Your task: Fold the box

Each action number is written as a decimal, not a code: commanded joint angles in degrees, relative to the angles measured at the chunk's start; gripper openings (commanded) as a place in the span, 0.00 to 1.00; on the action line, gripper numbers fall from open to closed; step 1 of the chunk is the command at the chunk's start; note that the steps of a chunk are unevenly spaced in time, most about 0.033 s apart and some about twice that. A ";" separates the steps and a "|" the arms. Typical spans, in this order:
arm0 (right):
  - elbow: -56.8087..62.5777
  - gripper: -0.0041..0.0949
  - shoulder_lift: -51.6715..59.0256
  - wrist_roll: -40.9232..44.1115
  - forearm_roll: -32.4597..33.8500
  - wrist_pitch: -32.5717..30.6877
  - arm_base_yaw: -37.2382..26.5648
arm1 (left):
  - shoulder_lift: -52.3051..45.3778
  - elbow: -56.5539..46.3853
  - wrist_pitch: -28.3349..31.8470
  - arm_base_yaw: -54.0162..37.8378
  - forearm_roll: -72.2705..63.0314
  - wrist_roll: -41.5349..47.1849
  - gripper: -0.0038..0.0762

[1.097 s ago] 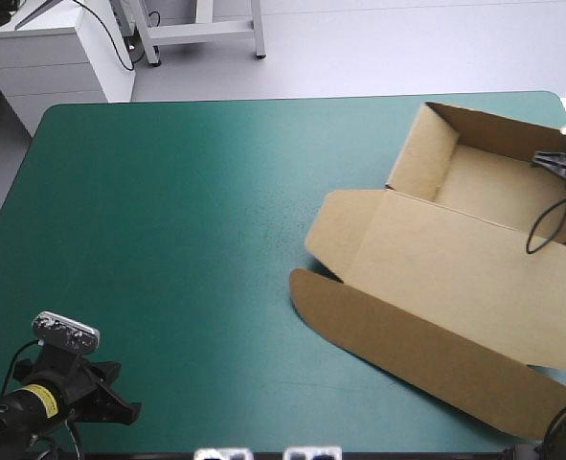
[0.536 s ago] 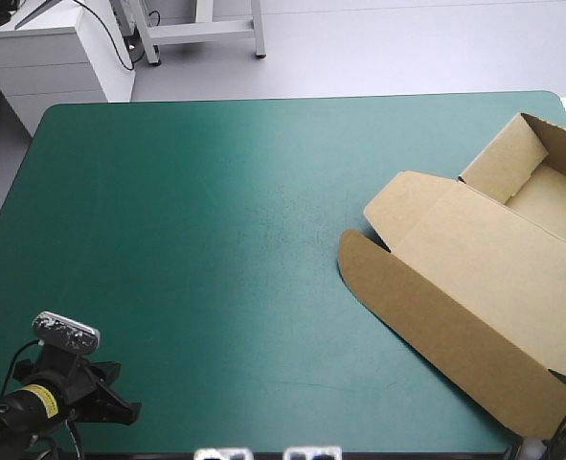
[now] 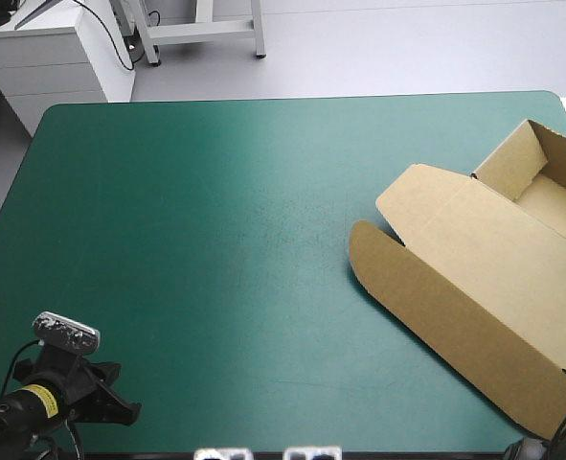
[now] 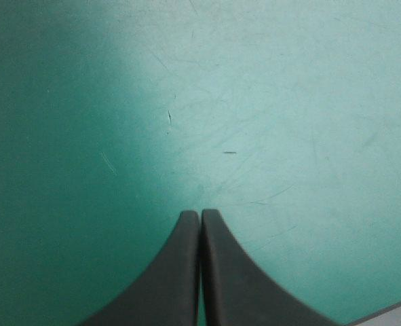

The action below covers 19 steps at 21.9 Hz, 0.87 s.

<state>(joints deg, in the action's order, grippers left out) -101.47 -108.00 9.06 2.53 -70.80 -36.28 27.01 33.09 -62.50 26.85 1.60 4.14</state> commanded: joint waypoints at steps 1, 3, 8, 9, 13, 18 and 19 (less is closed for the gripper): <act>-1.40 0.53 7.49 -1.73 -0.80 -0.85 -0.35 | 0.48 1.49 2.43 0.21 -0.17 0.19 0.04; -1.40 0.53 10.03 -1.73 -1.90 -0.85 -0.35 | 0.48 1.49 2.43 0.21 -0.17 0.19 0.04; 2.29 0.33 22.71 -11.16 -16.04 -0.85 -0.13 | 0.48 1.49 0.06 0.21 0.05 0.19 0.04; 3.66 0.29 24.63 -11.09 -16.66 -0.85 0.12 | 0.48 1.49 -0.04 0.21 0.05 0.19 0.04; 15.07 0.05 38.99 -13.98 -15.67 0.73 7.87 | 0.48 1.49 0.16 0.21 1.18 0.19 0.04; 26.24 0.04 50.59 -16.87 -15.67 1.63 19.68 | 0.48 1.49 2.66 0.21 2.92 0.19 0.04; 28.72 0.04 53.20 -17.37 -15.67 1.92 22.08 | 0.48 1.49 3.36 0.21 2.92 0.19 0.04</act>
<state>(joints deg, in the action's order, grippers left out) -75.84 -60.29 -6.61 -12.52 -71.35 -18.30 27.01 33.09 -63.32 26.85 3.73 4.08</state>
